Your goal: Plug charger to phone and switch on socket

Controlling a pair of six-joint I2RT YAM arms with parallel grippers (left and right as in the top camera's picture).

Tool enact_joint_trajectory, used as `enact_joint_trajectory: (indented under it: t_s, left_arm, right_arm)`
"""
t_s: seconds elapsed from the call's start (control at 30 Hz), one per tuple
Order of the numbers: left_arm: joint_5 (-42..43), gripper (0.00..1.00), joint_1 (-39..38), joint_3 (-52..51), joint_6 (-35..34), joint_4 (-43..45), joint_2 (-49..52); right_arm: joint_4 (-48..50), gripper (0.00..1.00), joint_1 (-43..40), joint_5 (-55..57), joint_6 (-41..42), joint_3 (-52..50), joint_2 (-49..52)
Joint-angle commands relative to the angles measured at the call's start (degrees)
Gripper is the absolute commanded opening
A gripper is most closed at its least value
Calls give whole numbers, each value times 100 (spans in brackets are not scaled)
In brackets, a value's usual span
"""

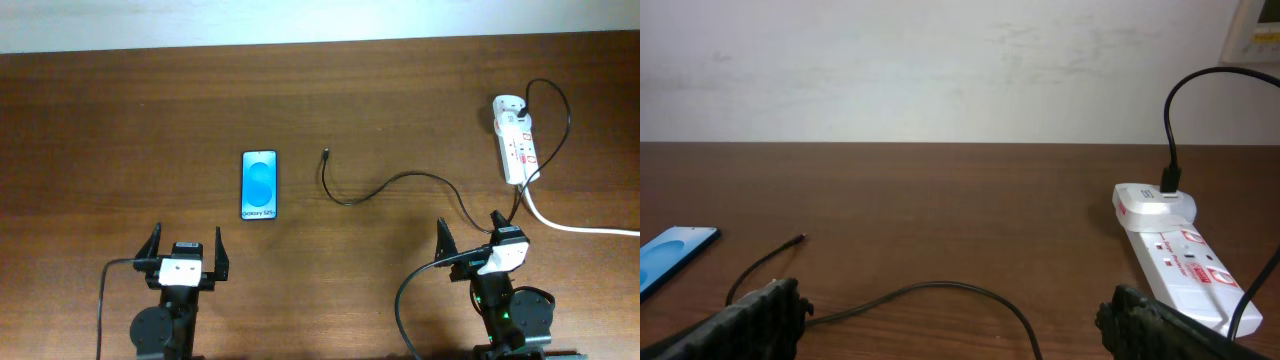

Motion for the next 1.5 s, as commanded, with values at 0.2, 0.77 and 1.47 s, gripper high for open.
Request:
enact_joint_trajectory:
  t_s: [0.2, 0.77, 1.47]
  left_arm:
    - [-81, 99, 15, -11, 90, -44, -48]
    - [-81, 99, 13, -11, 90, -44, -48]
    - [546, 99, 17, -11, -81, 356, -44]
  right_arm:
    - [-35, 98, 42, 28, 24, -28, -44]
    - [-35, 98, 42, 28, 24, -28, -44]
    - [7, 98, 33, 63, 26, -28, -44]
